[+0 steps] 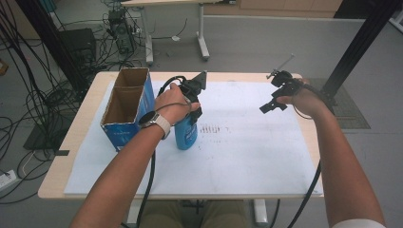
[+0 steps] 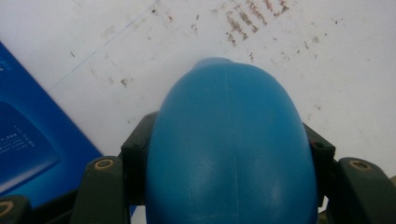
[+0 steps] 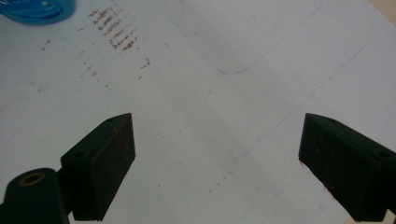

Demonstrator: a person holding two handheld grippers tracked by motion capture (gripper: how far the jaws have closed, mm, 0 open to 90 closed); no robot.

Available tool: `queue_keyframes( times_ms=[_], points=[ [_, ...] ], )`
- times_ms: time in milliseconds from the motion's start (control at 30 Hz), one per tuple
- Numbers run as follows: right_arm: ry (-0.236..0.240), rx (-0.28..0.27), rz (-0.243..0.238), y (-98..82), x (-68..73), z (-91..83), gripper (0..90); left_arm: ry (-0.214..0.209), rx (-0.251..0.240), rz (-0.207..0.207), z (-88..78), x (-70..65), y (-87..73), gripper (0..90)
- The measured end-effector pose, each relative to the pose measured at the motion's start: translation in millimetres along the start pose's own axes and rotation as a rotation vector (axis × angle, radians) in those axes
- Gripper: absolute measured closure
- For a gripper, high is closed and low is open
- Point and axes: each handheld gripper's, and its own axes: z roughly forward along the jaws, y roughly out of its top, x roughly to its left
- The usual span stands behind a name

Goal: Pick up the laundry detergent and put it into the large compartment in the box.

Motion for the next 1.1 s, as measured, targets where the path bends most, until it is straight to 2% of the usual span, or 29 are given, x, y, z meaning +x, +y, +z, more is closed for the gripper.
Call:
queue_keyframes(
  times_ms=[1100],
  points=[
    [-0.005,0.003,-0.004,1.5,0.1,-1.3,10.9,0.004,-0.001,-0.003,0.0,-1.3,-0.3,39.0]
  ],
)
